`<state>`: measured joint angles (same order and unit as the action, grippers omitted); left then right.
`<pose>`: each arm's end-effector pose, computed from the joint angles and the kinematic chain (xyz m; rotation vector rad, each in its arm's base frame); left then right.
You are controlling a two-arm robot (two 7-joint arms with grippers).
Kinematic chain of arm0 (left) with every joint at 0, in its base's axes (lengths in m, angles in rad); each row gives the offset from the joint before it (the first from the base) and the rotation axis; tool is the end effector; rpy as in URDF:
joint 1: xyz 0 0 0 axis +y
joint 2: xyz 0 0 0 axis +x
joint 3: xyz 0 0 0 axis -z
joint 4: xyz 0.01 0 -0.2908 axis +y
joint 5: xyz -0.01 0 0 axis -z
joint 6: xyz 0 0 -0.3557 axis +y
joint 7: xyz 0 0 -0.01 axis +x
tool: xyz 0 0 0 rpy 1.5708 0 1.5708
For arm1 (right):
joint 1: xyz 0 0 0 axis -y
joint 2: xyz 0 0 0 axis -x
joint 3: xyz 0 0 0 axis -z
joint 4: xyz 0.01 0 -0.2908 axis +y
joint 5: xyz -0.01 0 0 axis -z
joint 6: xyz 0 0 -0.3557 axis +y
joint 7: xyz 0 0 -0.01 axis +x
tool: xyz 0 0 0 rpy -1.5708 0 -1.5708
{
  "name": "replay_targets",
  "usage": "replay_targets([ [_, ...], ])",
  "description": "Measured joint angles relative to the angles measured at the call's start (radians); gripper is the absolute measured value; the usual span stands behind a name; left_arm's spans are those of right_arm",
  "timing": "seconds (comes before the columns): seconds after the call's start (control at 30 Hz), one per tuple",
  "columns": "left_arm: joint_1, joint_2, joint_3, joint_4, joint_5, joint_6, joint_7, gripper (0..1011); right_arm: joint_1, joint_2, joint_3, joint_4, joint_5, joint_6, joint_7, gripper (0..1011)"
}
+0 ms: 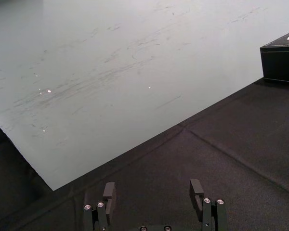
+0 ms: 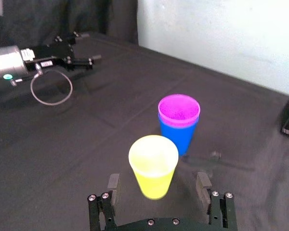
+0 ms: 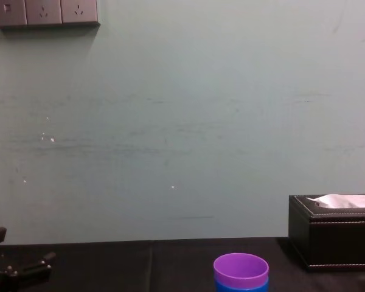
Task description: Stack the three plastic cups sequentially using one hand.
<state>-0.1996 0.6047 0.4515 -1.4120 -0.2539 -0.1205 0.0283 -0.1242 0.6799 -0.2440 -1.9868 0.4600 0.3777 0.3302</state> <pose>0.4026 0.0707 -0.3119 0.3045 -0.2851 1.2479 0.3142 -0.0309 -0.2155 -0.3441 0.0987 -0.8254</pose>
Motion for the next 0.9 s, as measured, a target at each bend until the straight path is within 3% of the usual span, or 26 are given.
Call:
replay_targets([
  [0.2, 0.000, 0.000, 0.000, 0.000, 0.000, 0.000, 0.000, 1000, -0.062, 0.006, 0.016, -0.013, 0.011, 0.016, -0.029, 1000],
  [0.37, 0.000, 0.000, 0.000, 0.000, 0.000, 0.000, 0.000, 1000, -0.093, -0.019, 0.013, -0.002, 0.015, 0.034, -0.060, 1000],
  [0.9, 0.000, 0.000, 0.000, 0.000, 0.000, 0.000, 0.000, 1000, -0.036, -0.119, -0.060, 0.073, -0.046, 0.047, -0.094, 1000],
])
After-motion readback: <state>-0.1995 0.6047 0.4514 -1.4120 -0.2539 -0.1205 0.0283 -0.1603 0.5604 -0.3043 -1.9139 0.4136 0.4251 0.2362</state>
